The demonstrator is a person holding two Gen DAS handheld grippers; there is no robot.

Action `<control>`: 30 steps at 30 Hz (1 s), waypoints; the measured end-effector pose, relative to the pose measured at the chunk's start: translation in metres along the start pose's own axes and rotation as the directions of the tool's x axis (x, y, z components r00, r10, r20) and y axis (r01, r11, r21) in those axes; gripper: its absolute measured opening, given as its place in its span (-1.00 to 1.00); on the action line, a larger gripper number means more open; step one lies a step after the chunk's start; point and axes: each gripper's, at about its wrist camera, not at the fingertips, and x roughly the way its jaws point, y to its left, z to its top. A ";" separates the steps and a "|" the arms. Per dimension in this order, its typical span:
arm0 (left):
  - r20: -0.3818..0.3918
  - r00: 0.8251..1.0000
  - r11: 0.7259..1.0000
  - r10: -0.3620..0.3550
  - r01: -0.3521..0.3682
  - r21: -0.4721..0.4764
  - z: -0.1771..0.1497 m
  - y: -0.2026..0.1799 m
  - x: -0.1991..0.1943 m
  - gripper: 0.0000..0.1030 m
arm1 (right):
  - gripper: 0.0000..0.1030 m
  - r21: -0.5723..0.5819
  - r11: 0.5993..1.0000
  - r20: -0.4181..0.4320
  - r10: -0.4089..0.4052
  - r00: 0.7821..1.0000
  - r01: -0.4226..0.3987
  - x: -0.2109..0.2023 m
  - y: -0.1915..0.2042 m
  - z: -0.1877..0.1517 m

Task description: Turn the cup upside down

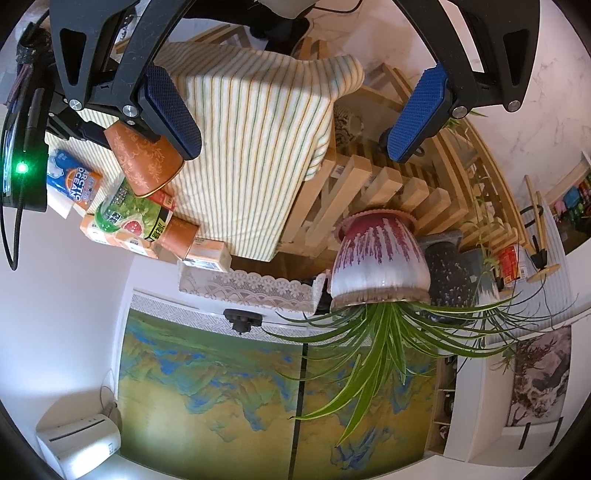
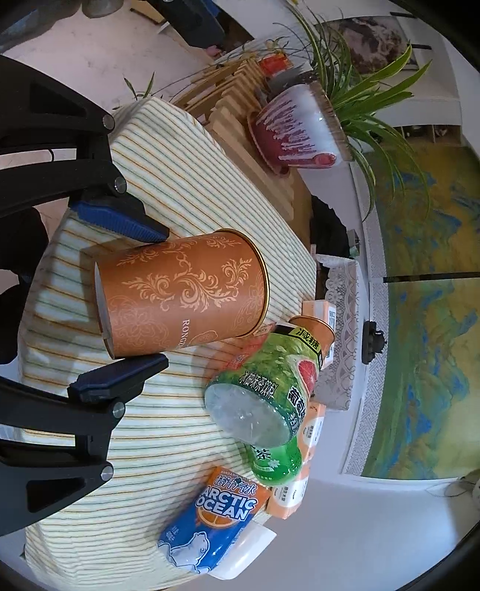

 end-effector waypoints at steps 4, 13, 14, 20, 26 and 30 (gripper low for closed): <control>-0.003 1.000 1.000 -0.003 0.003 -0.003 -0.002 0.000 -0.001 0.99 | 0.23 -0.002 1.000 0.004 0.007 1.000 -0.007 0.000 -0.001 -0.002; -0.002 1.000 1.000 -0.015 0.015 0.005 -0.004 -0.008 -0.004 0.99 | 0.47 0.008 0.999 0.041 0.054 0.998 -0.054 -0.021 -0.014 -0.008; 0.000 1.000 1.000 -0.018 0.018 0.004 -0.005 -0.009 -0.006 0.99 | 0.47 0.012 0.998 0.046 0.057 0.997 -0.058 -0.025 -0.016 -0.009; 0.016 0.999 0.999 -0.029 0.030 -0.018 -0.010 -0.027 -0.013 0.99 | 0.47 0.046 0.997 0.091 0.058 0.994 -0.062 -0.061 -0.040 -0.026; -0.003 0.996 0.995 -0.091 0.092 0.026 -0.026 -0.075 -0.010 0.99 | 0.48 0.115 0.993 0.127 0.005 0.992 -0.019 -0.093 -0.079 -0.041; -0.014 0.994 0.994 -0.104 0.104 0.024 -0.040 -0.110 0.000 0.99 | 0.49 0.137 0.990 0.149 -0.043 0.988 0.023 -0.107 -0.099 -0.051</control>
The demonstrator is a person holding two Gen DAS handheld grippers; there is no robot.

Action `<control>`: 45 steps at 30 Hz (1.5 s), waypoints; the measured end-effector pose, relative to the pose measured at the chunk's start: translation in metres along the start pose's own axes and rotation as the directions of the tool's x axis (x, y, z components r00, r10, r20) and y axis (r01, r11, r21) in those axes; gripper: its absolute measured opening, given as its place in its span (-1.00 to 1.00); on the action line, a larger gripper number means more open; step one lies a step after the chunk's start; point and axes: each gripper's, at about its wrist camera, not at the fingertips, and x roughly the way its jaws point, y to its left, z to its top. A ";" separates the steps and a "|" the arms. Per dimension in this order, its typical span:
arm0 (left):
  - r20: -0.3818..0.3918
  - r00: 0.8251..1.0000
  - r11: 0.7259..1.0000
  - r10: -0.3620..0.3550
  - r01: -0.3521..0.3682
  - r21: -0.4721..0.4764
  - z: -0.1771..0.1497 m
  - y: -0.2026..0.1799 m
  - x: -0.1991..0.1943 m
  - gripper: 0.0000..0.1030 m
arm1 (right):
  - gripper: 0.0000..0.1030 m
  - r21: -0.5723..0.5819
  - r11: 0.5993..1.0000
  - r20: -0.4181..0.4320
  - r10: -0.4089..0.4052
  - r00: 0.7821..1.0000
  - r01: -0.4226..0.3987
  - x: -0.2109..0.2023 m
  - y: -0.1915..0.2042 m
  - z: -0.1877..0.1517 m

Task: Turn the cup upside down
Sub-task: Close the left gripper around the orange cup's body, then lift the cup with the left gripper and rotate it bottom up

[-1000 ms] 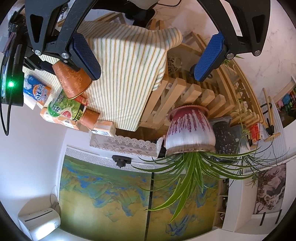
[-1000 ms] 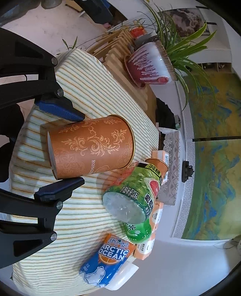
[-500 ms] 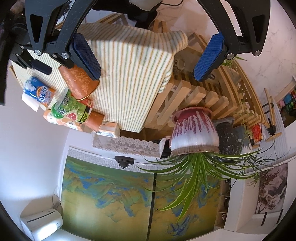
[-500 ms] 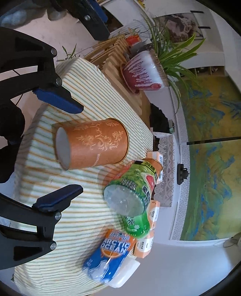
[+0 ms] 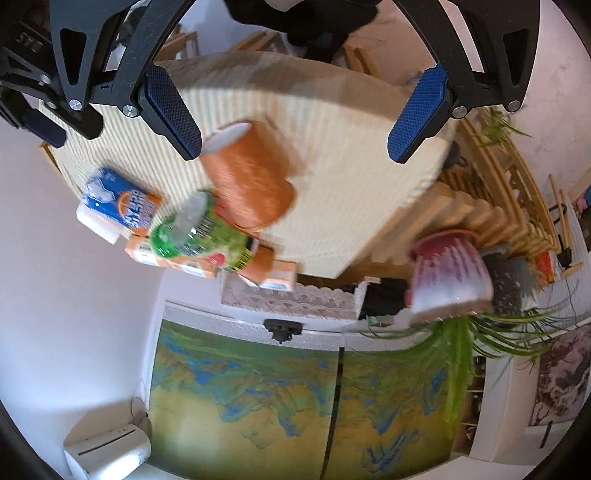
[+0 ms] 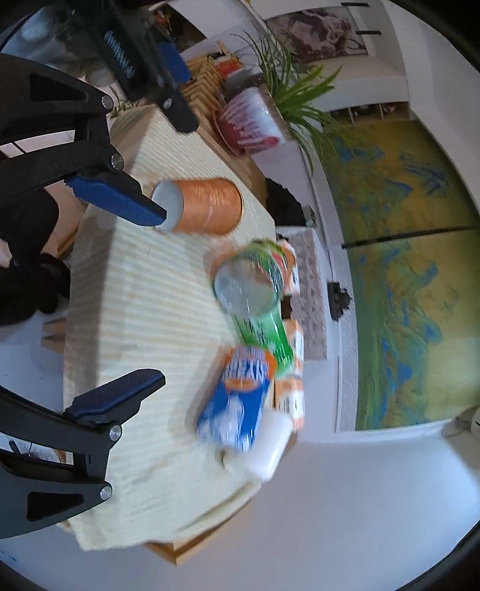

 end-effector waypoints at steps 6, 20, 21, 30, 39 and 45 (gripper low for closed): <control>-0.008 1.000 1.000 0.025 -0.025 -0.006 -0.009 -0.027 0.026 0.99 | 0.49 0.033 0.999 0.010 -0.037 0.999 0.037 -0.009 -0.024 -0.009; 0.025 0.996 0.996 0.091 -0.091 0.014 -0.018 -0.054 0.064 0.86 | 0.49 0.087 0.995 -0.001 -0.040 0.999 0.040 -0.004 -0.048 -0.015; 0.022 0.995 0.995 0.100 -0.100 0.012 -0.019 -0.054 0.067 0.79 | 0.49 0.091 0.995 -0.002 -0.037 0.999 0.037 -0.003 -0.049 -0.015; 0.018 0.994 0.994 0.110 -0.111 0.007 -0.020 -0.046 0.070 0.24 | 0.49 0.102 0.994 -0.003 -0.029 1.000 0.030 -0.002 -0.052 -0.016; 0.024 0.997 0.997 0.071 -0.072 0.016 -0.019 -0.033 0.065 0.23 | 0.49 0.105 0.994 -0.013 -0.028 1.000 0.029 0.001 -0.050 -0.017; -0.022 1.000 0.997 0.005 -0.004 0.071 -0.010 -0.024 0.059 0.23 | 0.49 0.111 0.993 -0.016 -0.030 0.999 0.031 0.004 -0.050 -0.016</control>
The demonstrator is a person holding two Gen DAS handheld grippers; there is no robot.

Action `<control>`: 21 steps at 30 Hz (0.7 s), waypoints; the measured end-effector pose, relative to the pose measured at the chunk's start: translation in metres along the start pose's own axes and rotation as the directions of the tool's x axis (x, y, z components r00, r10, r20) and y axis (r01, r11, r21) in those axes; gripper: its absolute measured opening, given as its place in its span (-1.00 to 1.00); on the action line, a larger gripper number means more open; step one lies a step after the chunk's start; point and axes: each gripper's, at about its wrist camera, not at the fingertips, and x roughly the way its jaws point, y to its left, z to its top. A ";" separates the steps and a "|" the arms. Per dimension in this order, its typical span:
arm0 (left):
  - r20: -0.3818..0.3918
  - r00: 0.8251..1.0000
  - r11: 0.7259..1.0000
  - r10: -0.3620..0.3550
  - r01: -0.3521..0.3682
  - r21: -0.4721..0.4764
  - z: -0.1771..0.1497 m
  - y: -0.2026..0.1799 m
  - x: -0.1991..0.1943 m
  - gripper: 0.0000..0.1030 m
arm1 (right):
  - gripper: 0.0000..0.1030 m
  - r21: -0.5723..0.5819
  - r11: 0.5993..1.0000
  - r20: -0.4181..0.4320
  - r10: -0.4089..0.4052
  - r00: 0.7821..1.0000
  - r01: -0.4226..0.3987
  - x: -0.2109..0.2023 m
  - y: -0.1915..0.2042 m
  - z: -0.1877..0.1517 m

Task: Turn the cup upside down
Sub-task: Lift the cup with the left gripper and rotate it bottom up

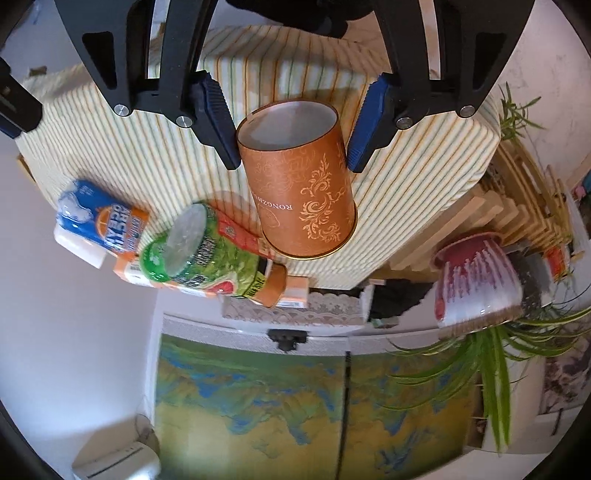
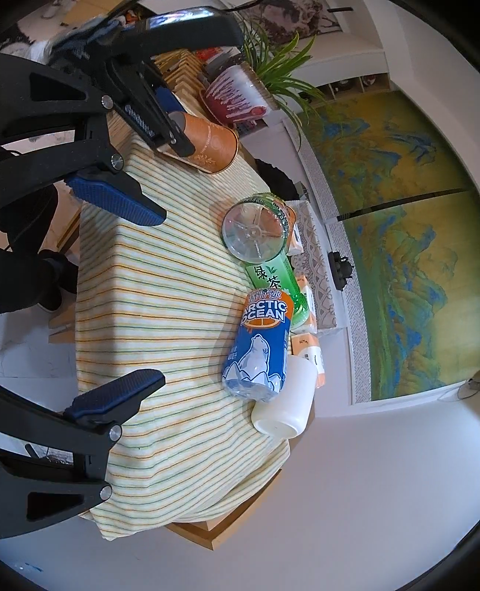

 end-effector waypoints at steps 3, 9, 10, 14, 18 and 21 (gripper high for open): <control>-0.024 0.999 0.998 -0.041 0.041 0.037 0.007 0.002 -0.005 0.23 | 0.49 0.009 1.000 -0.001 0.003 1.000 -0.003 0.002 0.000 0.000; -0.079 0.991 0.986 -0.112 0.120 0.112 0.020 -0.001 -0.018 0.22 | 0.49 0.009 1.000 0.007 0.006 1.000 -0.006 0.002 0.004 0.003; -0.083 0.989 0.984 -0.123 0.132 0.119 0.022 -0.002 -0.021 0.22 | 0.49 0.008 1.000 0.009 0.006 1.000 -0.006 0.001 0.005 0.004; -0.066 0.988 0.974 -0.142 0.151 0.168 0.029 -0.009 -0.032 0.21 | 0.49 0.010 1.000 0.013 0.007 1.000 -0.007 -0.001 0.007 0.006; -0.057 0.986 0.970 -0.157 0.165 0.180 0.034 -0.013 -0.032 0.21 | 0.49 0.013 1.000 0.013 0.009 1.000 -0.009 -0.001 0.009 0.008; -0.050 0.983 0.968 -0.179 0.185 0.168 0.036 -0.016 -0.031 0.20 | 0.49 0.010 1.000 0.016 0.004 1.000 -0.004 -0.004 0.009 0.007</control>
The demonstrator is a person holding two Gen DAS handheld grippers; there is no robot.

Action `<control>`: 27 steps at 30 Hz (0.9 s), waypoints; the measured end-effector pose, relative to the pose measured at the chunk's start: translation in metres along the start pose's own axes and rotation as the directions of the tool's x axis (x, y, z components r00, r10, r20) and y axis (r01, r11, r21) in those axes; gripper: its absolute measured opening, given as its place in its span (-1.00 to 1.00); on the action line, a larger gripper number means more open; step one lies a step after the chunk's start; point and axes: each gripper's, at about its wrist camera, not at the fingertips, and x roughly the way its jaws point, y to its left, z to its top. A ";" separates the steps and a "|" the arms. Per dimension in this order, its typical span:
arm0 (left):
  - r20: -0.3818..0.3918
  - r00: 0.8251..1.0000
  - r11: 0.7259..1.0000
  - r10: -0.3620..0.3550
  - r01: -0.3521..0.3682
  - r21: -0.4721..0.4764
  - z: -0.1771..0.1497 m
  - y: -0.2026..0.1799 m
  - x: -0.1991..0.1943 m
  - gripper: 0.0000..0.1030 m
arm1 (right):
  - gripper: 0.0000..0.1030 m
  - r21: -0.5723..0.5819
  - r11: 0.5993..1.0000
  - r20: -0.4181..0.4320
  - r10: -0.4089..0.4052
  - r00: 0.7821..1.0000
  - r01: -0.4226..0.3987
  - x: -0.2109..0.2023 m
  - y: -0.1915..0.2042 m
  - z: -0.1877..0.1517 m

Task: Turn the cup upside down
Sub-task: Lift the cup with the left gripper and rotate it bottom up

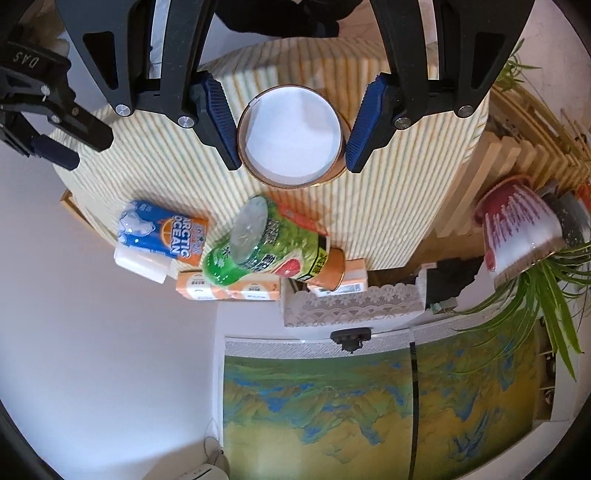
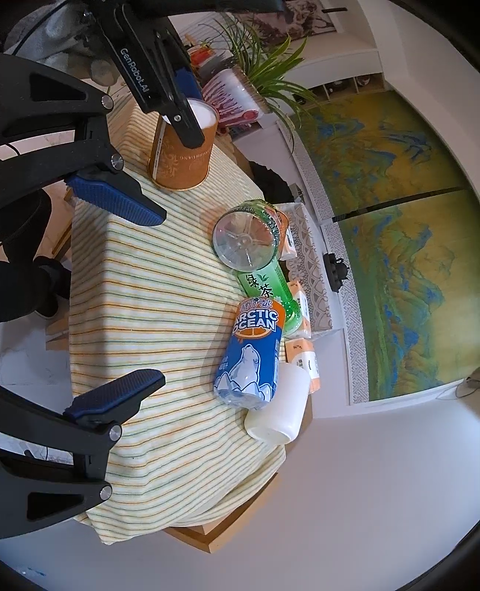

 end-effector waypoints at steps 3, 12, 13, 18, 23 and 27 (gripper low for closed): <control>0.004 1.000 1.000 -0.026 0.026 -0.014 0.005 -0.003 0.005 0.20 | 0.49 0.001 1.000 0.007 -0.008 1.000 0.008 -0.003 -0.001 0.001; -0.024 0.993 0.991 -0.119 0.117 -0.060 0.016 -0.011 0.026 0.20 | 0.49 0.022 0.999 0.014 -0.038 0.999 0.038 -0.007 -0.012 0.004; -0.024 0.993 0.991 -0.120 0.118 -0.059 0.016 -0.012 0.027 0.20 | 0.49 0.023 0.999 0.013 -0.041 0.999 0.041 -0.006 -0.013 0.004; -0.028 0.992 0.992 -0.121 0.120 -0.042 0.020 -0.017 0.036 0.20 | 0.49 0.029 0.999 0.015 -0.045 0.999 0.044 -0.005 -0.016 0.006; -0.036 0.991 0.990 -0.130 0.128 -0.053 0.023 -0.015 0.046 0.19 | 0.49 0.028 0.999 0.015 -0.045 0.999 0.045 -0.004 -0.017 0.006; -0.039 0.992 0.992 -0.121 0.120 -0.046 0.025 -0.014 0.052 0.18 | 0.49 0.029 0.998 0.013 -0.047 0.999 0.047 -0.003 -0.017 0.007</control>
